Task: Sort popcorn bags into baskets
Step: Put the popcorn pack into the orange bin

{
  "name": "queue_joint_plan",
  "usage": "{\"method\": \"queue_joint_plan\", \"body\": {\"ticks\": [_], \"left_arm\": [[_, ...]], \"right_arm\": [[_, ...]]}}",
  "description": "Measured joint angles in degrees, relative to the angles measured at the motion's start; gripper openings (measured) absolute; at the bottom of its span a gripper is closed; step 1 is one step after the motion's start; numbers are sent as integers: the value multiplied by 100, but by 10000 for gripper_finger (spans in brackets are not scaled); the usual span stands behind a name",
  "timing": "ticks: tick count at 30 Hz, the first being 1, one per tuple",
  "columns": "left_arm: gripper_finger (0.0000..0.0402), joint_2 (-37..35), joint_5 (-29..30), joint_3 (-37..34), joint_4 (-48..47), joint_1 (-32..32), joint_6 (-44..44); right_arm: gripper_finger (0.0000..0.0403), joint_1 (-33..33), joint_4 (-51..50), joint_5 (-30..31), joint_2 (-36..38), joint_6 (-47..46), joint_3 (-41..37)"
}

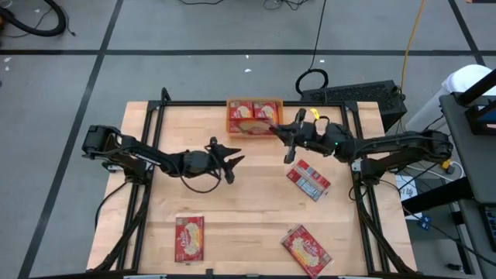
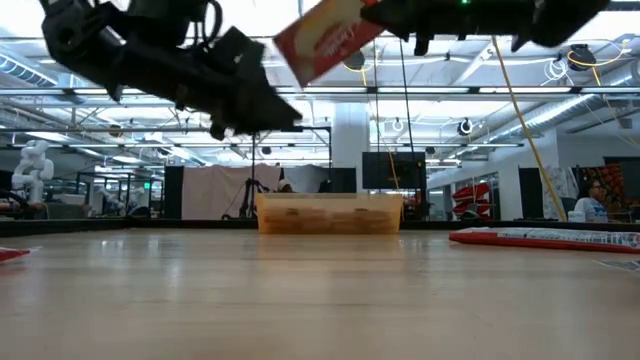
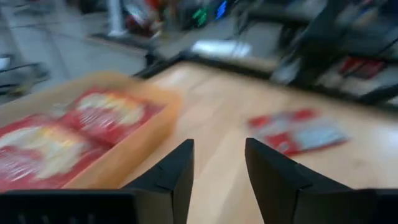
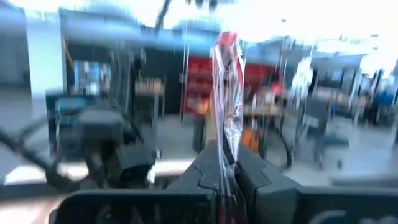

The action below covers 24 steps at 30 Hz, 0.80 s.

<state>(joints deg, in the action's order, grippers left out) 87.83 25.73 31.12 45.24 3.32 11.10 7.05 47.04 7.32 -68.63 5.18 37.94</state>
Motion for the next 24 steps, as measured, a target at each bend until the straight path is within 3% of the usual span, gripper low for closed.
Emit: {"method": "queue_joint_plan", "body": {"ticks": [3, 6, 9, 14, 19, 24], "left_arm": [[161, -6, -1025, -209, 1193, -197, -25], [181, -2, -1628, -312, 1875, -385, -22], [201, -2, -1967, -246, 2336, -509, -152], [227, -2, -2032, -84, 2819, -680, -175], [224, -2, -2195, -51, 3455, -850, -176], [171, -2, -2846, -51, 3779, -1008, -203]], "right_arm": [[4, 0, 1369, -208, -283, 3, -278], [4, -4, 2403, -466, -659, -94, -373], [4, -20, 3129, -614, -1089, -198, -373], [4, -74, 4288, -720, -1757, -395, -351], [4, -79, 4139, -976, -2037, -592, -11], [4, -92, 4233, -1200, -2228, -606, 232]]}}
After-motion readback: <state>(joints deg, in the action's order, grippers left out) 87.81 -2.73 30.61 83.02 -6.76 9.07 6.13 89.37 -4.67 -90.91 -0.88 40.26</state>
